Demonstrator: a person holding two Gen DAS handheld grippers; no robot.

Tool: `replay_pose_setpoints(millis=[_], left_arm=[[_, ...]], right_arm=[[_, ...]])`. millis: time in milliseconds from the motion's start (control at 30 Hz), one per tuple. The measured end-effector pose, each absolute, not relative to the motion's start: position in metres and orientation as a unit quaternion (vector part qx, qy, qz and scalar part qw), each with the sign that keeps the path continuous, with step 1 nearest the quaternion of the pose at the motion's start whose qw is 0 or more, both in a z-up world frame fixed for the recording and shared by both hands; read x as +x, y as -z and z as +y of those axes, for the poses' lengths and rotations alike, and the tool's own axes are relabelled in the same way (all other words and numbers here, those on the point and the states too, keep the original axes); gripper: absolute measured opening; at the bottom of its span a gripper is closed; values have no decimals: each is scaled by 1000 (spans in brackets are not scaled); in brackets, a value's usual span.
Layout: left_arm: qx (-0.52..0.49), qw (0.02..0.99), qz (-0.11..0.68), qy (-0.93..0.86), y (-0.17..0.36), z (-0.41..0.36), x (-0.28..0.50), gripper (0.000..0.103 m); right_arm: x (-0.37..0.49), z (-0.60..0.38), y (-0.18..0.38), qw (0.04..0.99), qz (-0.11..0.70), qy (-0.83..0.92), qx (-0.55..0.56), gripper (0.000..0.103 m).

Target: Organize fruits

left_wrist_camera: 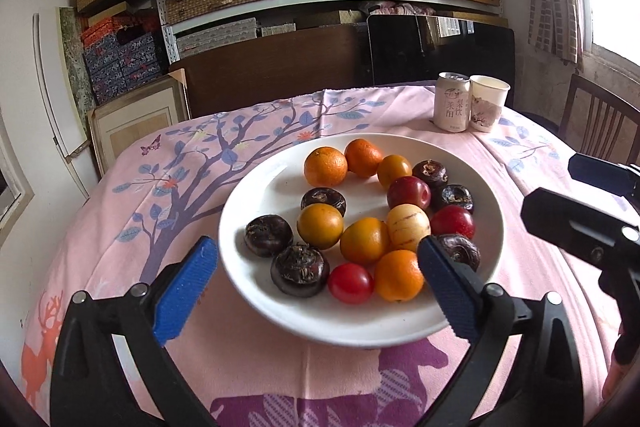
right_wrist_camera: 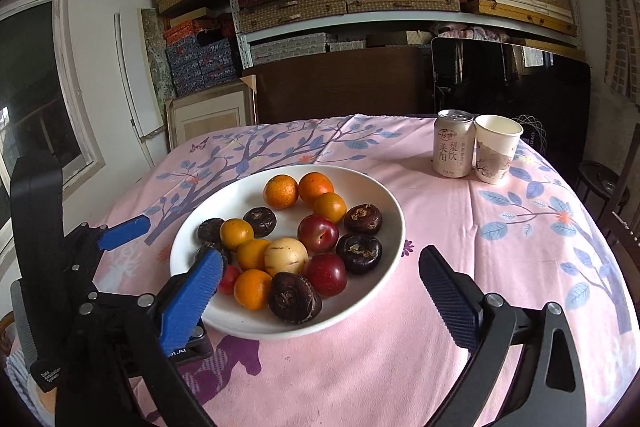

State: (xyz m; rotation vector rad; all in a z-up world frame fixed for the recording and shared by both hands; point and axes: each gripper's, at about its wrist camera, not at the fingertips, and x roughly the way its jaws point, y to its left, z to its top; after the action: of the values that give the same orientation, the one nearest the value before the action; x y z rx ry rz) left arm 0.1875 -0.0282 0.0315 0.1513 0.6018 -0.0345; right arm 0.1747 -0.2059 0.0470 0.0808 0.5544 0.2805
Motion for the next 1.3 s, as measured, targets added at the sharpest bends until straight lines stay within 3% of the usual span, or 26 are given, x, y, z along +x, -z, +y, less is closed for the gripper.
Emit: replay_pose_setpoints(millis=[500,700,1300], left_arm=[[6,956,292,18,-39,-6,114,98],[64,959,274,-19,-40,-21,101,98],[64,958,280,-25,-42,-26,100,98]], right_arm=[[115,-208,-16,945,312,-97,-21,99],[104,-192,-19,950,291,-94,-63,99],[109,-193,-16,939,323,-115,-40,99]])
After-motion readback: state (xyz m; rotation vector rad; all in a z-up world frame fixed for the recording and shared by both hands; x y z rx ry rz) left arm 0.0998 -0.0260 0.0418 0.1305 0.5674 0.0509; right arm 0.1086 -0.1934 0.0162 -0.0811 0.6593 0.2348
